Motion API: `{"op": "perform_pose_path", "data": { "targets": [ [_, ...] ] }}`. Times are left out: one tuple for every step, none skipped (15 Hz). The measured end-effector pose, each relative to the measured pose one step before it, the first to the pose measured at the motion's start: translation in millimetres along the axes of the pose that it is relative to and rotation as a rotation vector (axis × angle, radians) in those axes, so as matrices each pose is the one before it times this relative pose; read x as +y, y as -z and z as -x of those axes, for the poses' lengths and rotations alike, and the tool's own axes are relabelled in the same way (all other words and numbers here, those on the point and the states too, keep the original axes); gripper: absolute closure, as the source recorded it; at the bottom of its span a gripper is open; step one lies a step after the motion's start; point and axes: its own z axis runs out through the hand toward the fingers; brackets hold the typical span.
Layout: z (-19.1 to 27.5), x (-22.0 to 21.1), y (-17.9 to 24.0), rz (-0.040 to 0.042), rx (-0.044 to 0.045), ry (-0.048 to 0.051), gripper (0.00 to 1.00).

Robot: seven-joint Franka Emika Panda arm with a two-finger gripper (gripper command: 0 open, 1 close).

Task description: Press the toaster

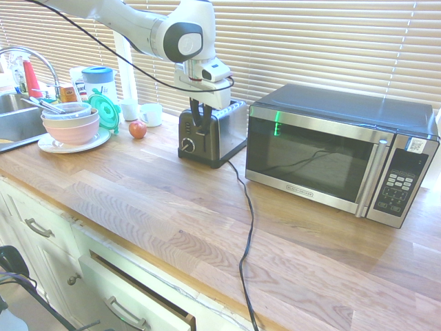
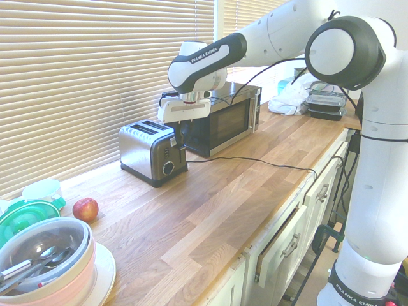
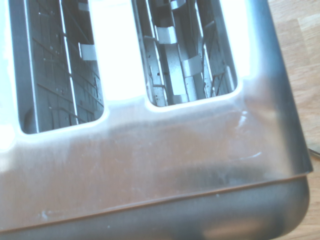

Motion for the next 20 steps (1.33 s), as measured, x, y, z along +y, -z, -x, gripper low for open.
{"op": "perform_pose_path", "data": {
  "targets": [
    [1.22, -1.15, 0.14, -0.00102, 0.00027, 0.00264, 1.00],
    [1.00, -0.95, 0.26, -0.00149, 0.00001, 0.00173, 1.00],
    [1.16, -1.07, 0.51, -0.00156, 0.00037, 0.00225, 1.00],
    [1.08, -1.01, 0.41, -0.00123, 0.00051, 0.00231, 1.00],
    [0.26, -0.24, 0.08, -0.00035, -0.00007, 0.00041, 1.00],
    [-0.12, 0.07, -0.06, -0.00151, -0.00152, -0.00190, 1.00],
    [-0.91, 0.71, -0.20, -0.00200, -0.00211, -0.00440, 1.00],
    [-1.70, 1.38, -0.34, -0.00306, -0.00369, -0.00777, 1.00],
    [-2.56, 2.05, -0.61, -0.00381, -0.00477, -0.00865, 1.00],
    [-4.05, 3.16, -0.99, -0.00341, -0.00371, -0.00538, 1.00],
    [-4.38, 3.38, -1.08, -0.00162, -0.00098, -0.00209, 1.00],
    [-2.37, 1.77, -1.28, 0.00023, -0.00024, -0.00049, 1.00],
    [-0.58, 0.38, -1.59, 0.00132, -0.00074, -0.00003, 1.00],
    [0.25, -0.31, -2.29, 0.00192, -0.00136, 0.00101, 1.00],
    [0.62, -0.74, -2.61, 0.00215, -0.00170, 0.00185, 1.00],
    [0.19, -0.40, -2.28, 0.00200, -0.00142, 0.00094, 1.00],
    [0.32, -0.40, -1.68, 0.00180, -0.00128, 0.00109, 1.00],
    [0.43, -0.63, -1.75, 0.00148, -0.00112, 0.00125, 1.00],
    [-0.14, -0.11, -2.68, 0.00291, -0.00206, -0.00004, 1.00],
    [-0.43, 0.06, -3.65, 0.00385, -0.00258, -0.00055, 1.00]
  ]
}}
